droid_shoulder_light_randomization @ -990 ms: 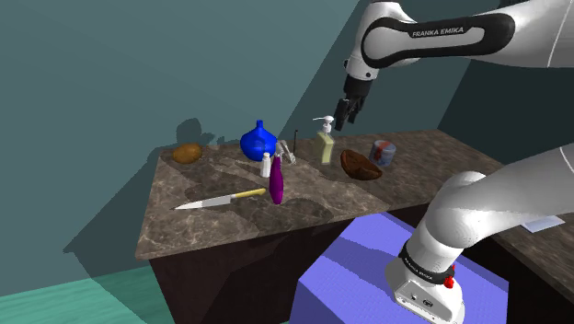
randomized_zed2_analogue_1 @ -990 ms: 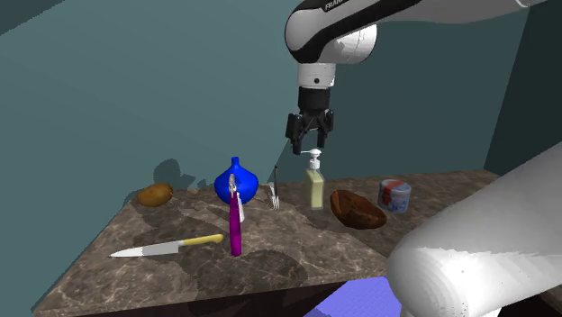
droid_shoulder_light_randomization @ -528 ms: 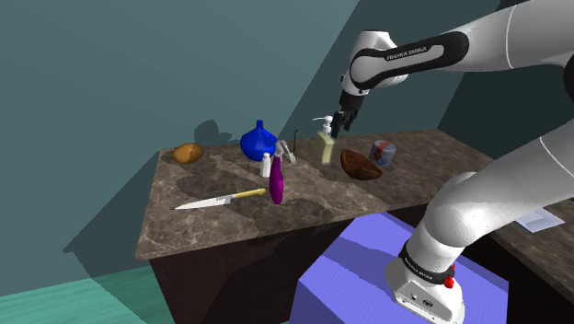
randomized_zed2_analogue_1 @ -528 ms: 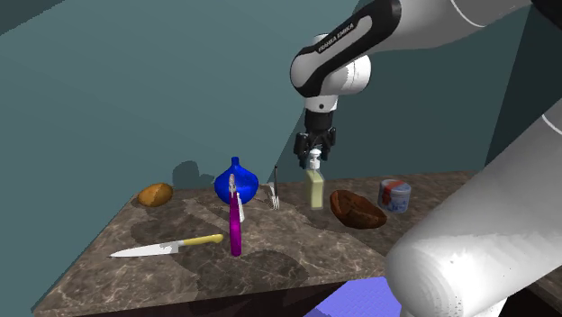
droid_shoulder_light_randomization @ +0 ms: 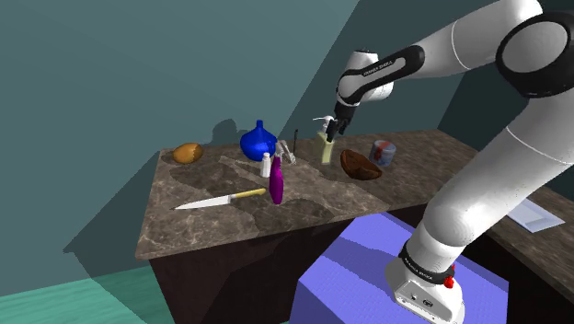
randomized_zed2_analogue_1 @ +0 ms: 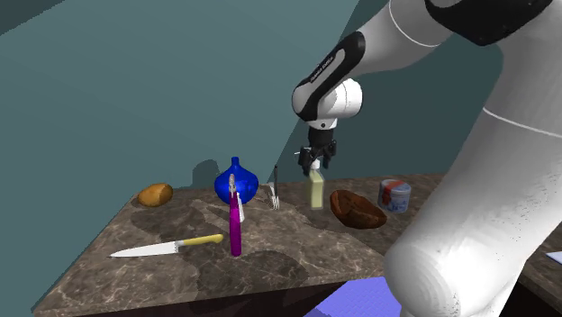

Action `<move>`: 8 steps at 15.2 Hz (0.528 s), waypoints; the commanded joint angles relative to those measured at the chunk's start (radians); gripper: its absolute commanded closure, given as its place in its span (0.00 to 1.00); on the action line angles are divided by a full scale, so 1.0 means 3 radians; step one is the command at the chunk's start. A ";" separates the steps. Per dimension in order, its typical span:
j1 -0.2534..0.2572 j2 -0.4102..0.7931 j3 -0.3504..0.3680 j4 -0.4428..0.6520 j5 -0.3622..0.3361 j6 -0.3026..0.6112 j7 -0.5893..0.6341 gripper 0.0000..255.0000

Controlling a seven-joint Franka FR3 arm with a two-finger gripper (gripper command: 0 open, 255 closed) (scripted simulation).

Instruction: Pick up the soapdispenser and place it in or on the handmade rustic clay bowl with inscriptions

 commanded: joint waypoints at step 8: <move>-0.0117 0.1015 -0.0209 0.0530 0.0459 0.0603 -0.0582 0.00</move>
